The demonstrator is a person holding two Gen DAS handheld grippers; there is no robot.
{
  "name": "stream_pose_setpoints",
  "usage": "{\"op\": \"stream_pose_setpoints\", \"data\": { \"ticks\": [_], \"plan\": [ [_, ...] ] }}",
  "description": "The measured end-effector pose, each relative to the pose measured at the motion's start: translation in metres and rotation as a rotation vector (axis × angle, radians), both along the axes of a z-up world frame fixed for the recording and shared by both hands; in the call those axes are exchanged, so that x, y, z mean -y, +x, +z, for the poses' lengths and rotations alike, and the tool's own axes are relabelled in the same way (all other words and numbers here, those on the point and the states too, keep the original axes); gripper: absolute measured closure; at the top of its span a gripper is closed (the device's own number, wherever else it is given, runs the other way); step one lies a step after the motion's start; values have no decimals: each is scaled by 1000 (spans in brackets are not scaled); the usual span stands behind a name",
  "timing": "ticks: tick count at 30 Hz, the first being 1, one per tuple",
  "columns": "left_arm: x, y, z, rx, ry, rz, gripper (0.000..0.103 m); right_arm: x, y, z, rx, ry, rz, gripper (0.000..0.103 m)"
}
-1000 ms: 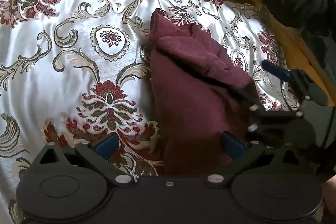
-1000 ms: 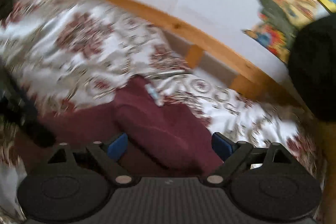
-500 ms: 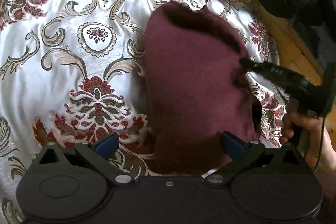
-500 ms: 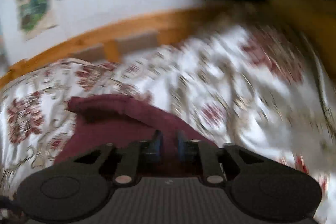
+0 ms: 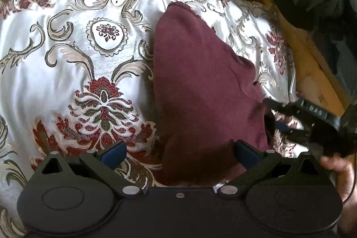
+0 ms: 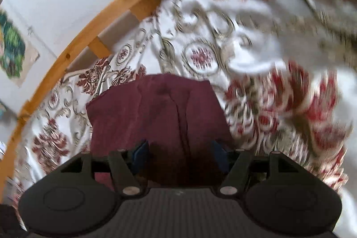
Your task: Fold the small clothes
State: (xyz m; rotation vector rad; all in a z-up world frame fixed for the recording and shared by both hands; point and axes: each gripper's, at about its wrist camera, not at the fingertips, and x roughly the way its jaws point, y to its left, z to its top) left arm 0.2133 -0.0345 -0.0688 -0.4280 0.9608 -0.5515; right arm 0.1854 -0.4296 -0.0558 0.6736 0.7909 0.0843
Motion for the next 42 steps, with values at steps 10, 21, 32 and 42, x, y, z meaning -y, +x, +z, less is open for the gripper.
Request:
{"op": "stream_pose_setpoints", "data": {
  "ticks": [10, 21, 32, 42],
  "plan": [
    [4, 1, -5, -5, -39, -23, 4, -21, 4, 12, 55, -105, 63, 94],
    [57, 1, 3, 44, -17, -93, 5, 3, -16, 34, 110, -191, -53, 97],
    [19, 1, 1, 43, -152, 22, 4, 2, -3, 13, 14, -241, -42, 97],
    [26, 7, -12, -15, -86, 8, 1, 12, -8, 11, 11, -99, -64, 60]
  ]
}}
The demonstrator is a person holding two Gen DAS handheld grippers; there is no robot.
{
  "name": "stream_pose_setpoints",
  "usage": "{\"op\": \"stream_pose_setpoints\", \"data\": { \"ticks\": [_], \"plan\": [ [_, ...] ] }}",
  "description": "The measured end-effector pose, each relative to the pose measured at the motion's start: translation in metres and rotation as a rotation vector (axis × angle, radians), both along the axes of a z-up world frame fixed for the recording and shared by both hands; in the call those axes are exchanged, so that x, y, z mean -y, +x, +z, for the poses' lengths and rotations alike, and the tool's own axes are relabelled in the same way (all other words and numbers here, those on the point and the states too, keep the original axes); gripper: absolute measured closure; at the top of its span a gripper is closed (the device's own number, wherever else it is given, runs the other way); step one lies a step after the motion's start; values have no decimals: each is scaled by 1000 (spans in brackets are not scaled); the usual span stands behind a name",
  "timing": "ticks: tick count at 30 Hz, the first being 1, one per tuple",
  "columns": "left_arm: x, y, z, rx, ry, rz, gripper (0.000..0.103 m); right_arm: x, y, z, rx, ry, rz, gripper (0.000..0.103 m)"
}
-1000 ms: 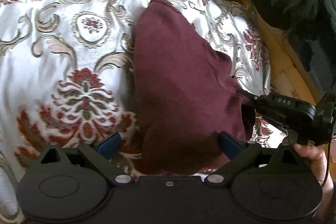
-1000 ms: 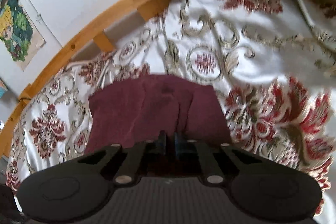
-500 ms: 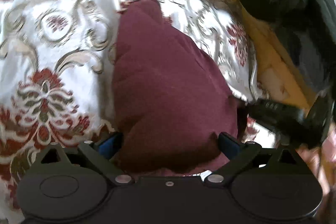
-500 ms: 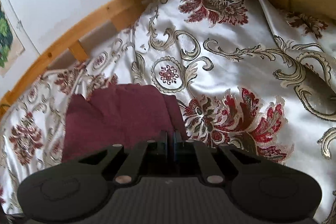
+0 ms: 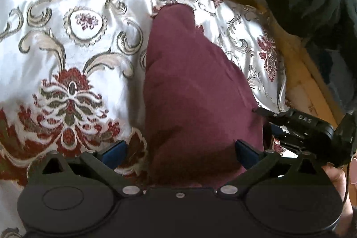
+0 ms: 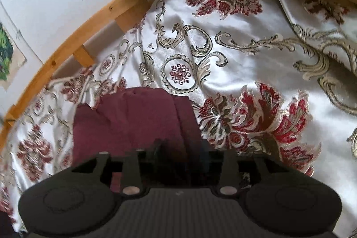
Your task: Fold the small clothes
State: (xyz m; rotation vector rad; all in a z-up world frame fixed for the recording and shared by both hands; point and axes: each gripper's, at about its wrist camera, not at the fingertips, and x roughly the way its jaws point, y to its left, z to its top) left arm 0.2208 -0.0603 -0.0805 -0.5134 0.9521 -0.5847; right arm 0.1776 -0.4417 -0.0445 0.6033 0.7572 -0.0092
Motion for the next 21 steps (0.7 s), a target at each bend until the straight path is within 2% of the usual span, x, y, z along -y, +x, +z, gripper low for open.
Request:
{"op": "stream_pose_setpoints", "data": {
  "ticks": [8, 10, 13, 16, 18, 19, 20, 21],
  "plan": [
    [-1, -1, -4, -8, 4, -4, 1, -1, -19, 5, -34, 19, -10, 41],
    [-1, 0, -3, -13, 1, -1, 1, -4, -33, 12, -23, 36, 6, 27],
    [-3, 0, -2, -25, -10, 10, 1, -15, -56, 23, -15, 47, 39, 15],
    [-5, -2, 0, -28, -17, 21, 1, -36, -74, 33, -19, 2, 113, 15],
    [-6, -3, 1, -26, -17, 27, 1, -60, -80, 38, -50, -129, 186, 17],
    [-7, -3, 1, -26, -16, 29, 1, -74, -81, 41, -60, -217, 230, 23],
    [-7, -3, 1, -26, -17, 30, 1, -86, -82, 42, -60, -275, 271, 27],
    [-7, -3, 1, -26, -17, 31, 1, -96, -83, 42, -54, -308, 316, 36]
  ]
}}
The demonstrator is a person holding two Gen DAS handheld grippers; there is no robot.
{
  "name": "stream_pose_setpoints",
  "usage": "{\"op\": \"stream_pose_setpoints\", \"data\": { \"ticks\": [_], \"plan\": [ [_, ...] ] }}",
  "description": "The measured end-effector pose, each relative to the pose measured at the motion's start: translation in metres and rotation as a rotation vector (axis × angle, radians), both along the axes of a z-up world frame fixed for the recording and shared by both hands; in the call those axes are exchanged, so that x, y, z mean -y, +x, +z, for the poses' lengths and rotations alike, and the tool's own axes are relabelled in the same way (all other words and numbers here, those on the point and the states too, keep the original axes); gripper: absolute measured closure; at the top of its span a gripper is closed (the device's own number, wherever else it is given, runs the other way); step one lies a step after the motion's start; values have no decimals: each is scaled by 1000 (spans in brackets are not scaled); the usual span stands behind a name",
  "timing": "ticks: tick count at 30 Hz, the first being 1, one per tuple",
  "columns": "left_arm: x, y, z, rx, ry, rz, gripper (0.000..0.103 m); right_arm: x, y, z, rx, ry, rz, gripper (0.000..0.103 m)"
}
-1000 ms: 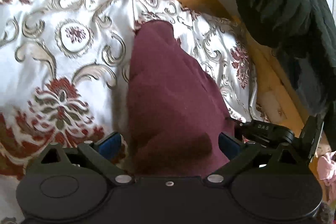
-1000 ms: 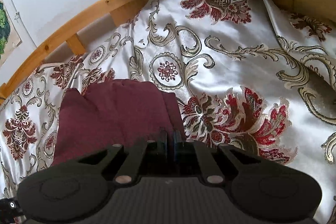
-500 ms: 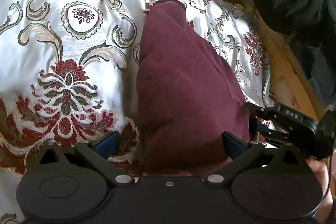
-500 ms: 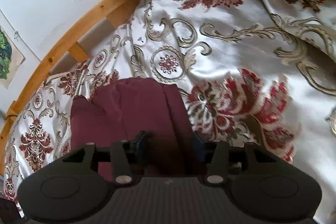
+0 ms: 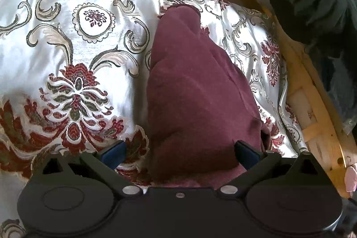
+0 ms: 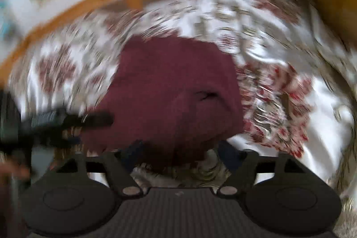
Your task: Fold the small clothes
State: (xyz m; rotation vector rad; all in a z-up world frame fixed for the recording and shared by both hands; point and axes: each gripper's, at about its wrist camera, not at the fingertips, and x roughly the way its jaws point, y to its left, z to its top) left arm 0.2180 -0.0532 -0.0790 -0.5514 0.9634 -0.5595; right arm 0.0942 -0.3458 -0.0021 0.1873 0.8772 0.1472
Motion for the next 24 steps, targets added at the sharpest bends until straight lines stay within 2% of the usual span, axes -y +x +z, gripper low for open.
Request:
{"op": "stream_pose_setpoints", "data": {
  "ticks": [1, 5, 7, 10, 13, 15, 19, 24],
  "plan": [
    [0, 0, 0, 0, 1, 0, 1, -8, -1, 0, 3, -11, 40, 45],
    [-1, -1, 0, 5, 3, -1, 1, -31, 4, -9, -27, -90, 104, 62],
    [0, 0, 1, 7, 6, -3, 1, -31, 8, -14, -32, -104, 82, 89],
    [2, -1, 3, 19, 8, -11, 1, -27, 2, -8, 20, -113, 51, 93],
    [2, -4, 6, 36, -1, -33, 1, -25, -8, -1, 51, -214, 11, 94],
    [7, -5, 6, 41, 7, -62, 1, -23, -8, -2, 42, -245, -13, 93],
    [15, -9, 7, 87, 77, -91, 1, -24, -2, -10, -2, -256, -14, 93],
    [13, -6, 3, 54, 56, -86, 1, -21, -2, -11, 1, -246, -23, 92]
  ]
}}
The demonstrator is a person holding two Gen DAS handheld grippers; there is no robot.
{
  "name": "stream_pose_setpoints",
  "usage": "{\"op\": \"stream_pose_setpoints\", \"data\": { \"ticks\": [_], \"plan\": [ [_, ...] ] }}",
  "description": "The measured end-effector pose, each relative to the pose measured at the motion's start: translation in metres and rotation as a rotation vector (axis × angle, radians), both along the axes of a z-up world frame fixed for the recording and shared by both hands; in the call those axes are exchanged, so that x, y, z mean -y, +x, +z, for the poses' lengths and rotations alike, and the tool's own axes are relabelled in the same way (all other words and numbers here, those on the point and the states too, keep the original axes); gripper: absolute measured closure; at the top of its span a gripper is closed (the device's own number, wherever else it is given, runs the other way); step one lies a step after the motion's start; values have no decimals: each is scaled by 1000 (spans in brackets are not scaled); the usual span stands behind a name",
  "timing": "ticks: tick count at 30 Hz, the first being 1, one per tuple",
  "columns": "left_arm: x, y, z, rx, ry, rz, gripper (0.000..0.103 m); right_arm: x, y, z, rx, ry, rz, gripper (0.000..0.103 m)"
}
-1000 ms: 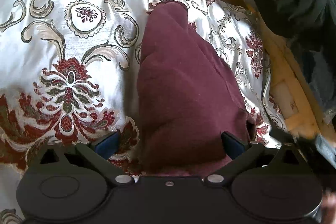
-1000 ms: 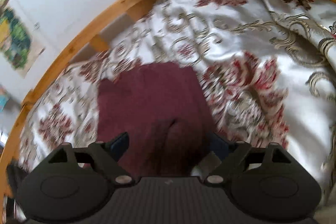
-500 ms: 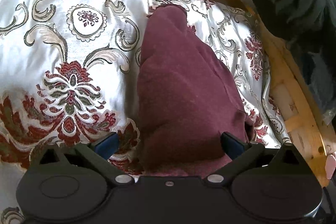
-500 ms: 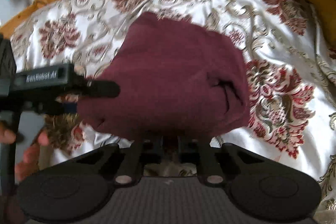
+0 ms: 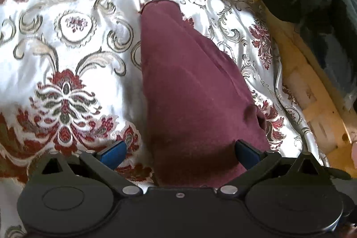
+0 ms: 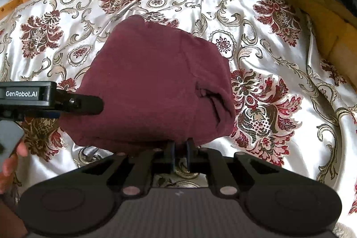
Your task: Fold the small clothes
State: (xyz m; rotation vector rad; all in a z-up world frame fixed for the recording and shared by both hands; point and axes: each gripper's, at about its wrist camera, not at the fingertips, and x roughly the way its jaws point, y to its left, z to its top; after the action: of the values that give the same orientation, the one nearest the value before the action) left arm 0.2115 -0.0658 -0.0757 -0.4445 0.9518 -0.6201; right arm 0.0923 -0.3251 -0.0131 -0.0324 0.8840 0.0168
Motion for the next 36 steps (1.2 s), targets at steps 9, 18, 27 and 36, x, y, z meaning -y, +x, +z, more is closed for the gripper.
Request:
{"op": "stream_pose_setpoints", "data": {
  "ticks": [9, 18, 27, 36],
  "plan": [
    [0, -3, 4, 7, -24, -1, 1, 0, -2, 7, 55, -42, -35, 93],
    [1, 0, -6, -35, -2, -11, 1, 17, -2, 7, 25, 62, -77, 49],
    [7, -1, -8, -6, 34, -28, 1, 57, 0, 28, 197, 222, -203, 6],
    [14, -3, -9, 36, 72, -50, 1, 68, 88, 2, 304, 151, -64, 25]
  ]
}}
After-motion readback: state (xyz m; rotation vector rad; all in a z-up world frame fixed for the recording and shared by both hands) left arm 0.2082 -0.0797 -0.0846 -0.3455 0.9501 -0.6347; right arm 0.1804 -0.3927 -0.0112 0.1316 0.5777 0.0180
